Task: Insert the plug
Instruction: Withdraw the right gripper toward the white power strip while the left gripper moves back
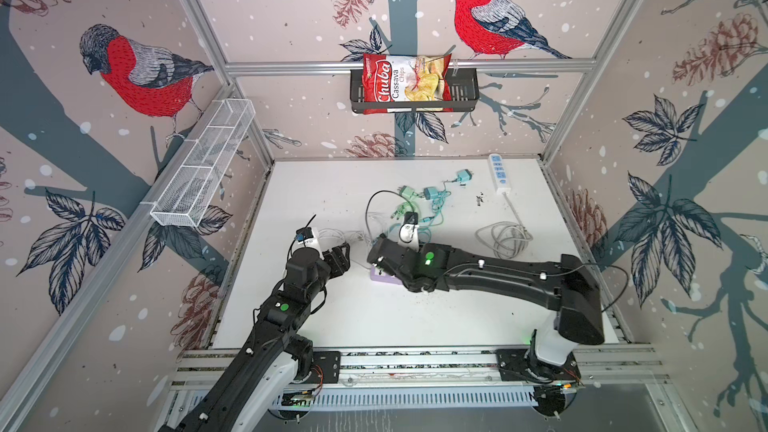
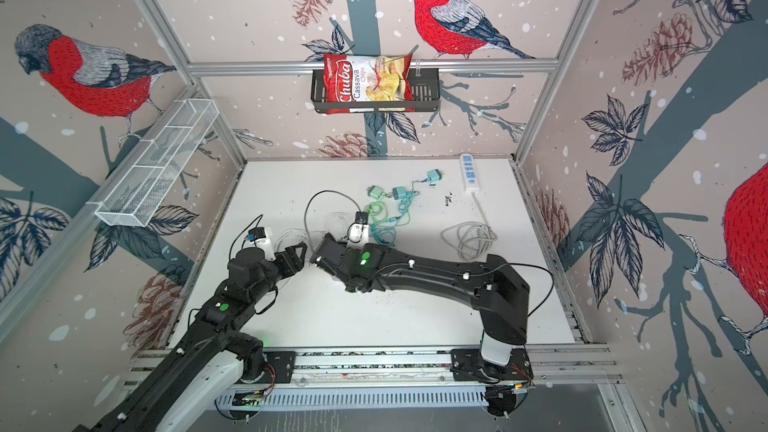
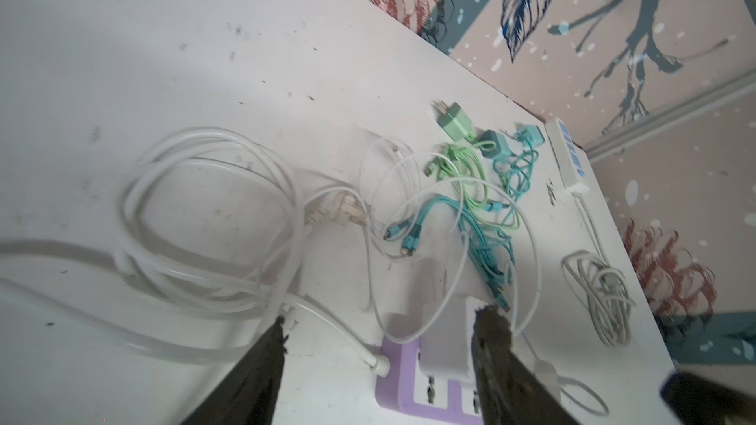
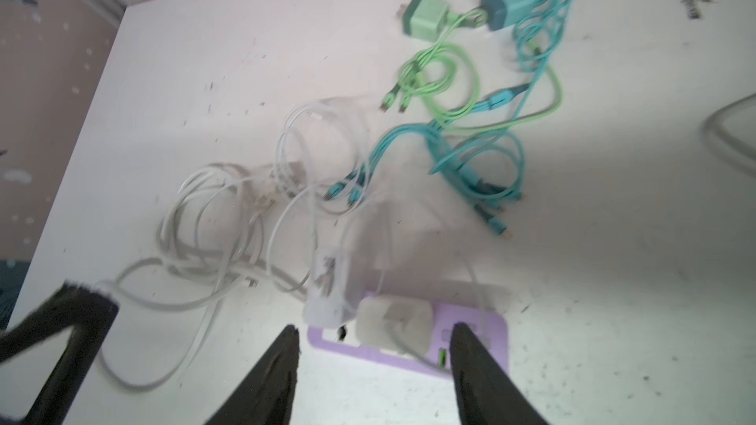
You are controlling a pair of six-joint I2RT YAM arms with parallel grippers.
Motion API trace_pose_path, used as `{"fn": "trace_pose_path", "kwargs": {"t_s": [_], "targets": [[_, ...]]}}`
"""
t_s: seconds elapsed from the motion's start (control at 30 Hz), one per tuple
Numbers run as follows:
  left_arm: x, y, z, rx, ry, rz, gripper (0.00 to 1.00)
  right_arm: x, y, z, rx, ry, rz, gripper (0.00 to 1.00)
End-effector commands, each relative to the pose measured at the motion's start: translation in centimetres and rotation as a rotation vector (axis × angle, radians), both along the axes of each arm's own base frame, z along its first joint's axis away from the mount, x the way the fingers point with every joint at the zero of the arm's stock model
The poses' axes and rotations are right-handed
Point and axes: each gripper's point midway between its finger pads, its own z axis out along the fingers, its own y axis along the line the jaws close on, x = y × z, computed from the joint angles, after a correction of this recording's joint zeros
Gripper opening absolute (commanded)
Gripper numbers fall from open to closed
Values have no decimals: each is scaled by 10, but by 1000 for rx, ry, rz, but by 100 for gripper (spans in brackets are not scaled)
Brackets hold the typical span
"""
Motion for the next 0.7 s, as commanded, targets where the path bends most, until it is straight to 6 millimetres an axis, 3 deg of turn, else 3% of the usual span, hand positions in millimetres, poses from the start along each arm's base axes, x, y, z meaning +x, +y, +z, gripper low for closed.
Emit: {"fn": "trace_pose_path", "kwargs": {"t_s": [0.0, 0.13, 0.27, 0.37, 0.53, 0.67], "targets": [[-4, -31, 11, 16, -22, -106, 71, 22, -35, 4, 2, -40, -37, 60], [-18, -81, 22, 56, -26, -199, 71, 45, -89, 2, 16, -51, -108, 63], [-45, -128, 45, 116, -93, -270, 72, 62, -149, -2, 71, -58, -189, 64], [-61, -163, 49, 192, -120, -342, 72, 64, -175, 1, 114, -105, -214, 65], [-77, -230, 27, 314, -112, -502, 71, 64, -204, -9, 110, -86, -256, 65], [-83, -276, 9, 273, -60, -604, 72, 61, -218, -16, 107, -73, -271, 65]]}}
